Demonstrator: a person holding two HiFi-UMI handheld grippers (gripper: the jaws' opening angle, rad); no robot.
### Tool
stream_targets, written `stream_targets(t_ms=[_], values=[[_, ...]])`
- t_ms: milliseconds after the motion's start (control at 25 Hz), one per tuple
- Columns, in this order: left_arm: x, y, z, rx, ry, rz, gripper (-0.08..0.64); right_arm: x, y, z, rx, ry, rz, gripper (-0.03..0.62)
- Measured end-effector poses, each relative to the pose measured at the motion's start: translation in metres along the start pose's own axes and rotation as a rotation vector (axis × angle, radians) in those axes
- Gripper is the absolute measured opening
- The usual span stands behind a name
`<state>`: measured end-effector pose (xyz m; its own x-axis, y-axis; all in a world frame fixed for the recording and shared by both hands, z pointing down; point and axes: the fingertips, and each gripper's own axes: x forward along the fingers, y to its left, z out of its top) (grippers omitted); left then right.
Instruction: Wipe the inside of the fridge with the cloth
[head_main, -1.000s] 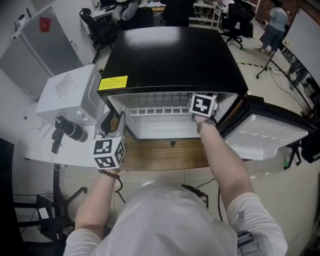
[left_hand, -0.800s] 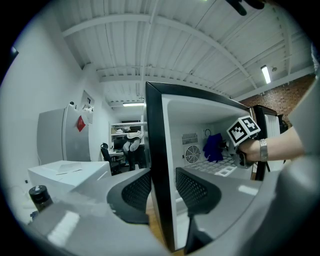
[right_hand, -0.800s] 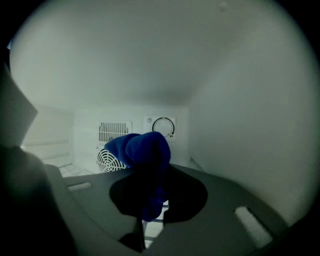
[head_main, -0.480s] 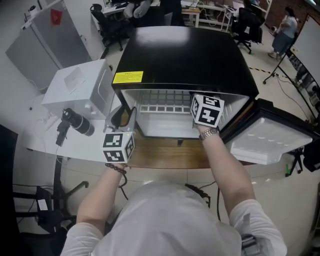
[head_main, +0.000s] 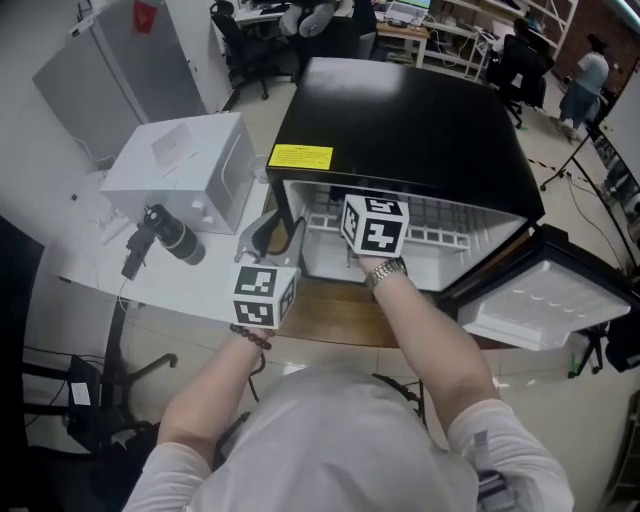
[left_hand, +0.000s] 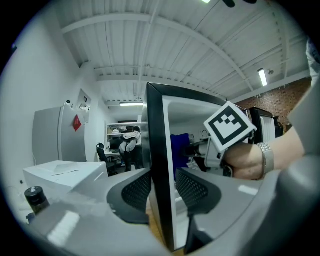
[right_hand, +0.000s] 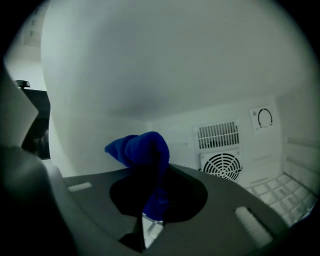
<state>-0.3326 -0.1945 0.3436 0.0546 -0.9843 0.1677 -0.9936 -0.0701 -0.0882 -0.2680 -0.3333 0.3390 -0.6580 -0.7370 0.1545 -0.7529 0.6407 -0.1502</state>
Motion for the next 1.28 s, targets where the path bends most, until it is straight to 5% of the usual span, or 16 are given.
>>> stream_targets(t_ms=[560,1280], values=[[-0.003,0.006,-0.003,0.011,-0.014,-0.032,0.149,0.034,0.015,-0.052,-0.084,0.229,-0.062,0.043],[-0.003,0.006,-0.003,0.003,-0.023,-0.028,0.147,0.005,-0.048,-0.050,-0.121,0.243,-0.184,0.043]])
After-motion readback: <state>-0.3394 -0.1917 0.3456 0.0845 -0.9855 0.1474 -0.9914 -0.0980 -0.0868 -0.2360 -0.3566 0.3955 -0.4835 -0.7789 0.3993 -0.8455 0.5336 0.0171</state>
